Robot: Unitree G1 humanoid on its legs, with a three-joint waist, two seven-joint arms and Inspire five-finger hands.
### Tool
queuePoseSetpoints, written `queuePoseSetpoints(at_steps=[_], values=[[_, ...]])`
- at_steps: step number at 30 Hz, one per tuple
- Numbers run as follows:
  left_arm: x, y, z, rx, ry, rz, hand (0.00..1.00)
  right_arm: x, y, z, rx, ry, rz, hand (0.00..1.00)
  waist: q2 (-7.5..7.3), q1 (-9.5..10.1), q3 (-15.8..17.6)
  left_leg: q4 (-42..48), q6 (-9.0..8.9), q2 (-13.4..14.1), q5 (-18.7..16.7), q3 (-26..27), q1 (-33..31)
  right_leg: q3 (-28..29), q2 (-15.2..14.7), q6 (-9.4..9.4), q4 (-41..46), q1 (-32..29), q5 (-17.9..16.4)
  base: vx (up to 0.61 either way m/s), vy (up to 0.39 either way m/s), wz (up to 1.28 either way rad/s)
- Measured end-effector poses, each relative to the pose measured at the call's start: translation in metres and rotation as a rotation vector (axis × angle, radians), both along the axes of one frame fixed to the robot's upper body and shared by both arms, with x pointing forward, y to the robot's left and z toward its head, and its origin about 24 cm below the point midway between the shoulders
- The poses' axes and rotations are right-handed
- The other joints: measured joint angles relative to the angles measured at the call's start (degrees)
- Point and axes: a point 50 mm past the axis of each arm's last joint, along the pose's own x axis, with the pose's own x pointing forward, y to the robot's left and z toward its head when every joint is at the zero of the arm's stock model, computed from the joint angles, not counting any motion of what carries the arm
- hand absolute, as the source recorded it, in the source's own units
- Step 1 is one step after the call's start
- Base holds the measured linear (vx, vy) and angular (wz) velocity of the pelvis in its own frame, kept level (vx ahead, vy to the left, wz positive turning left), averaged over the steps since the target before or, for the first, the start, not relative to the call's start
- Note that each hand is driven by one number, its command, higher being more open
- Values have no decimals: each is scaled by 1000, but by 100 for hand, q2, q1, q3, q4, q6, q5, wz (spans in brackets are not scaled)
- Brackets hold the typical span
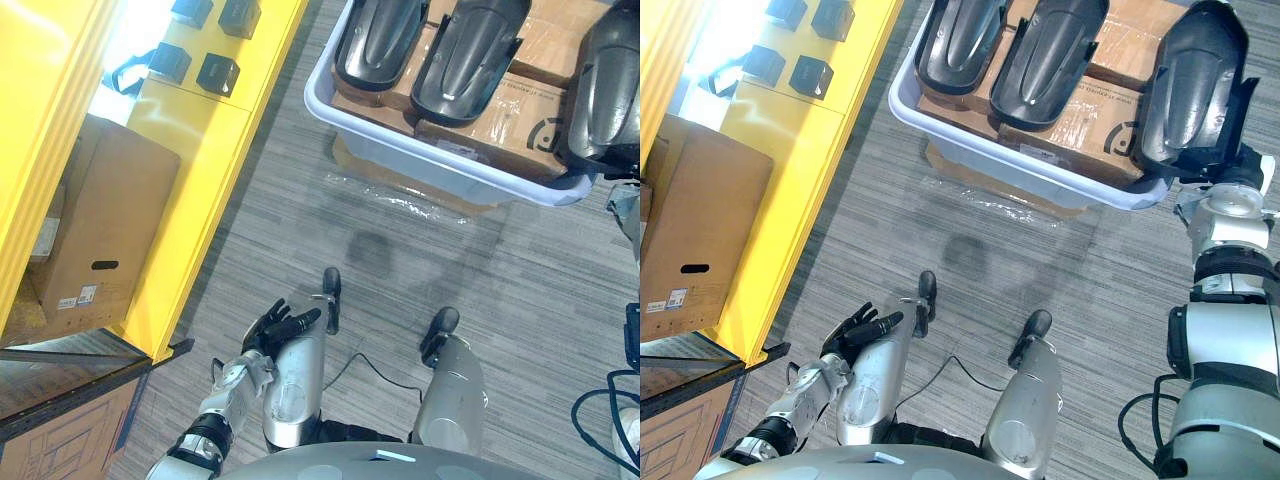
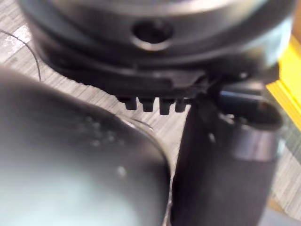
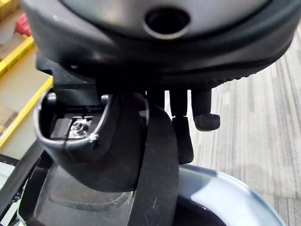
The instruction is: Walk over and take three plastic housings, then place them on the shelf
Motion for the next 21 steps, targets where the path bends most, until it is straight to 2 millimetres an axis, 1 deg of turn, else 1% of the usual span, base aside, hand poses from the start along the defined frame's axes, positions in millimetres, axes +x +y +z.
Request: queuePoseSetpoints(at_steps=[2, 3, 4, 6, 8, 9, 10, 11, 12, 13, 14, 16, 17, 18, 20, 21], values=[[-4, 1, 0, 6, -11, 16, 100, 3, 4, 3, -19, -20, 10, 0, -14, -51, 9, -57, -2, -2, 1, 14, 129, -8, 6, 4, -57, 125, 4, 31, -2, 1], [-7, 2, 2, 11, -24, 38, 100, 5, 9, 12, -80, -43, 21, 0, -28, -99, 18, -125, -3, 1, 1, 39, 279, -7, 23, 21, -150, 277, 18, 32, 3, -4], [-8, 2, 3, 10, -30, 46, 100, 6, 11, 16, -101, -66, 27, 0, -42, -121, 28, -169, -8, 1, 4, 49, 360, -9, 30, 29, -195, 351, 24, 51, 0, -5], [-9, 4, 12, 0, -75, 83, 100, 7, 22, 31, -187, -171, 56, 0, -158, -202, 105, -362, -36, 12, 21, 95, 714, -10, 75, 47, -386, 674, 46, 52, -12, -7], [-6, 7, 26, -20, -144, 111, 100, 2, 30, 42, -250, -277, 73, 0, -262, -255, 161, -603, -83, 10, 64, 120, 1069, -48, 116, 55, -607, 1022, 70, 66, -30, 0], [0, 8, 41, -37, -221, 122, 100, -3, 34, 47, -284, -349, 82, 0, -335, -293, 182, -799, -112, 7, 118, 137, 1302, -113, 152, 55, -794, 1268, 110, 80, -41, 5], [2, 10, 52, -46, -278, 135, 100, -5, 41, 49, -295, -402, 94, 0, -416, -330, 174, -970, -138, 11, 166, 150, 1486, -153, 189, 48, -947, 1442, 150, 101, -56, 3], [6, 12, 64, -52, -334, 138, 100, -7, 47, 46, -310, -436, 106, 0, -496, -347, 143, -1134, -160, 10, 214, 162, 1675, -168, 220, 45, -1092, 1621, 185, 107, -65, -3], [11, 14, 80, -53, -408, 137, 100, -8, 57, 40, -307, -473, 136, 0, -624, -355, 57, -1342, -193, 3, 256, 190, 1890, -190, 262, 50, -1256, 1809, 204, 116, -63, -4], [13, 16, 91, -45, -454, 137, 100, -8, 65, 31, -317, -472, 155, 0, -729, -361, -79, -1476, -217, -3, 284, 207, 1987, -206, 292, 48, -1359, 1881, 213, 159, -67, -8], [18, 18, 105, -10, -512, 138, 100, -9, 74, 17, -332, -457, 178, 0, -863, -371, -263, -1695, -245, -12, 345, 235, 2115, -246, 315, 51, -1477, 1953, 228, 152, -56, -1], [24, 20, 128, 18, -597, 160, 100, -14, 83, -1, -352, -421, 201, 0, -1011, -403, -413, -2009, -279, -19, 436, 228, 2383, -334, 333, 57, -1649, 2186, 235, 160, -66, 6], [26, 23, 137, 21, -632, 177, 100, -15, 87, -9, -359, -400, 210, 0, -1061, -408, -517, -2148, -297, -19, 470, 229, 2485, -360, 351, 70, -1745, 2273, 244, 126, -56, 8], [28, 29, 149, 28, -672, 202, 100, -18, 94, -21, -362, -380, 221, 0, -1091, -413, -713, -2315, -313, -24, 518, 225, 2570, -420, 372, 85, -1871, 2350, 269, 105, -38, 7], [33, 38, 167, 29, -741, 236, 100, -21, 104, -32, -369, -368, 238, 0, -1076, -415, -873, -2502, -322, -41, 562, 216, 2740, -493, 388, 105, -2011, 2518, 289, 122, -33, 9], [36, 42, 175, -9, -774, 256, 100, -23, 109, -35, -383, -367, 249, 0, -1033, -412, -976, -2589, -320, -54, 575, 212, 2818, -526, 390, 135, -2076, 2591, 308, 122, -27, 7]])
